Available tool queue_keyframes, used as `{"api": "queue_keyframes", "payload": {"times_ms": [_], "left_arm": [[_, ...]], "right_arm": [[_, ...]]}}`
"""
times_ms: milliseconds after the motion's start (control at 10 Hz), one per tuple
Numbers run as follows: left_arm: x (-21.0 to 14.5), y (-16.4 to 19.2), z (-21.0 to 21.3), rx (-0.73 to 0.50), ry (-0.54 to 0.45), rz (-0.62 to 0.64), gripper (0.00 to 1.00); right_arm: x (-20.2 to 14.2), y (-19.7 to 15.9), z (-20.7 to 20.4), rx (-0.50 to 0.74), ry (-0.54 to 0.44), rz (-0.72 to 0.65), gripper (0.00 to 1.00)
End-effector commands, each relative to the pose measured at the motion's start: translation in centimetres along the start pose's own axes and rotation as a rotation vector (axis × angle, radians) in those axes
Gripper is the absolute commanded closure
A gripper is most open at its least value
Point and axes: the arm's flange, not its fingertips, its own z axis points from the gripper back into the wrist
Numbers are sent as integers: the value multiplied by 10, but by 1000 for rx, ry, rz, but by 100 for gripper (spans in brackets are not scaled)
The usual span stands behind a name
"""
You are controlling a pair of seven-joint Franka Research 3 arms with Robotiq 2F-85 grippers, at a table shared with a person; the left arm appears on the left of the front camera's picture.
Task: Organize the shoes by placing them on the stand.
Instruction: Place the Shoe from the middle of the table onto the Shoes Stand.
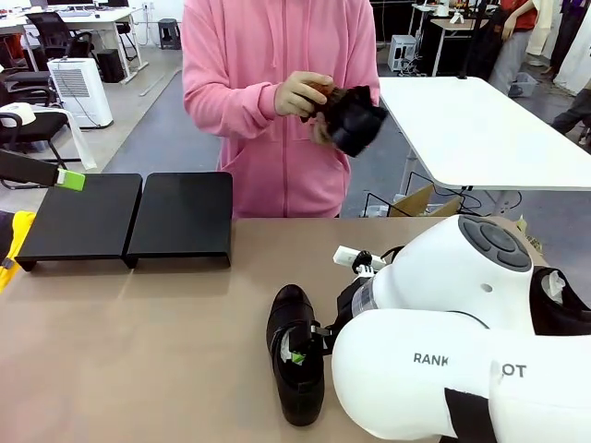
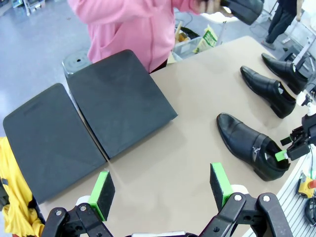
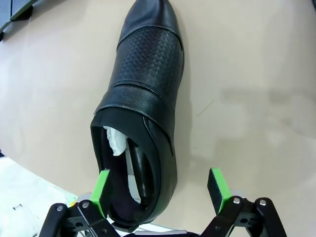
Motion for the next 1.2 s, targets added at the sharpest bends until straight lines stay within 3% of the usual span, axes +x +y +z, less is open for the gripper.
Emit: {"api": "queue_keyframes", "payload": {"times_ms": [0,200,400,500,700,800,900,1100], "left_arm": [[0,0,0,0,0,0,0],[6,-79,-58,-89,29,-60,0],[10,-147,-79,-149,4,25,0],[9,-177,-86,-125,27,35,0],[11,-205,-100,-21,173,105,0],[10,-210,-101,55,166,77,0],[9,-206,-104,-105,103,50,0],[9,-206,-104,-105,103,50,0]], "right_arm": [[0,0,0,0,1,0,0],[7,-43,59,-64,-103,-71,0],[24,-110,115,-113,-186,-202,0],[30,-146,145,-125,-253,-298,0],[33,-197,178,-162,-322,-463,0],[32,-210,183,-176,-327,-525,0],[109,-137,171,-126,-313,-397,0],[109,-137,171,-126,-313,-397,0]]}}
